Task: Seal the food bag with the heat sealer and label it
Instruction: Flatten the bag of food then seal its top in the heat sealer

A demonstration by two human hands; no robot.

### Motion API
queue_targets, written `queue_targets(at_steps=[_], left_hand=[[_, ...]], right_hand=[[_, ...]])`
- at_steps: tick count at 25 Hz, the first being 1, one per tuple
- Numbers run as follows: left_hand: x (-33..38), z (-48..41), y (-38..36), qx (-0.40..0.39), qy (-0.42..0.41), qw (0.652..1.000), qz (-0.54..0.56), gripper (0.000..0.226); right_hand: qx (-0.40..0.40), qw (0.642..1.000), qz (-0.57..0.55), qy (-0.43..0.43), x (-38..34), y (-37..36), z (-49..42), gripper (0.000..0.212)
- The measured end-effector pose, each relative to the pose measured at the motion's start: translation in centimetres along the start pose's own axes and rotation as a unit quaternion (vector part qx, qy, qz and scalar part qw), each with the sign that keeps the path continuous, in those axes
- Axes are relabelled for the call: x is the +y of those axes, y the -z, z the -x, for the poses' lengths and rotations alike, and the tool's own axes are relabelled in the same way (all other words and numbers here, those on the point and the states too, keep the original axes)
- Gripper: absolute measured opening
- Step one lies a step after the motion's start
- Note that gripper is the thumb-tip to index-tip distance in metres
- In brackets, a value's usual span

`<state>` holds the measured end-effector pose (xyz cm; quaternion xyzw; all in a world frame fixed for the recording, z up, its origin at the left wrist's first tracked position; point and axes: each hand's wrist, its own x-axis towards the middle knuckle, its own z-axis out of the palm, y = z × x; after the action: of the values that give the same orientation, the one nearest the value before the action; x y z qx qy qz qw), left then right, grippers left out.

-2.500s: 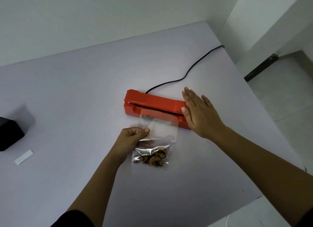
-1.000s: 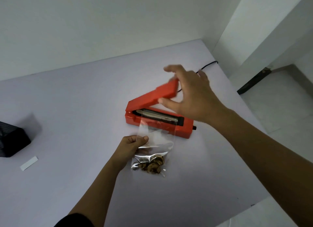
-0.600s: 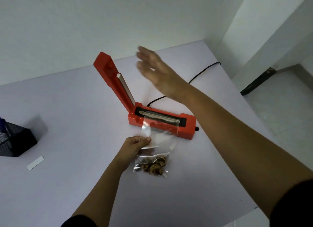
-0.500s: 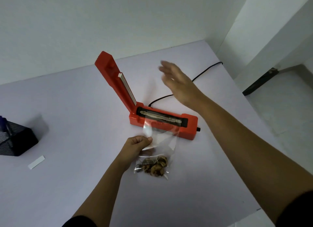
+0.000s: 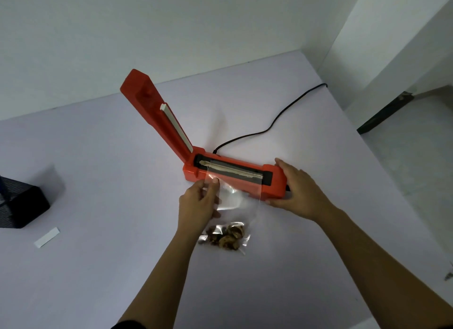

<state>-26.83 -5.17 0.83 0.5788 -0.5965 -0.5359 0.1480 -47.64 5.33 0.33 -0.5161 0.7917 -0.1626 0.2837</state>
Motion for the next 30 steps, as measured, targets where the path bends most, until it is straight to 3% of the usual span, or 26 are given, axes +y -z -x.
queue_targets(at_steps=[5,10,16,30], left_hand=[[1.3,0.1,-0.7,0.067,0.0,0.998,-0.003,0.017],[1.7,-0.3,-1.1,0.12,0.031,0.99,-0.067,0.021],[2.1,0.6,-1.9,0.156,-0.03,0.979,-0.125,0.022],[1.5,0.9,-1.3,0.097,-0.034,0.992,-0.071,0.021]], right_hand=[[0.017,0.999,0.033,-0.001,0.2,-0.4,-0.3,0.098],[0.031,0.999,0.038,-0.007,0.1,-0.6,-0.3,0.099],[0.034,0.999,0.035,-0.015,0.1,-0.6,-0.1,0.101],[0.033,0.999,0.031,-0.003,0.4,-0.9,-0.1,0.102]])
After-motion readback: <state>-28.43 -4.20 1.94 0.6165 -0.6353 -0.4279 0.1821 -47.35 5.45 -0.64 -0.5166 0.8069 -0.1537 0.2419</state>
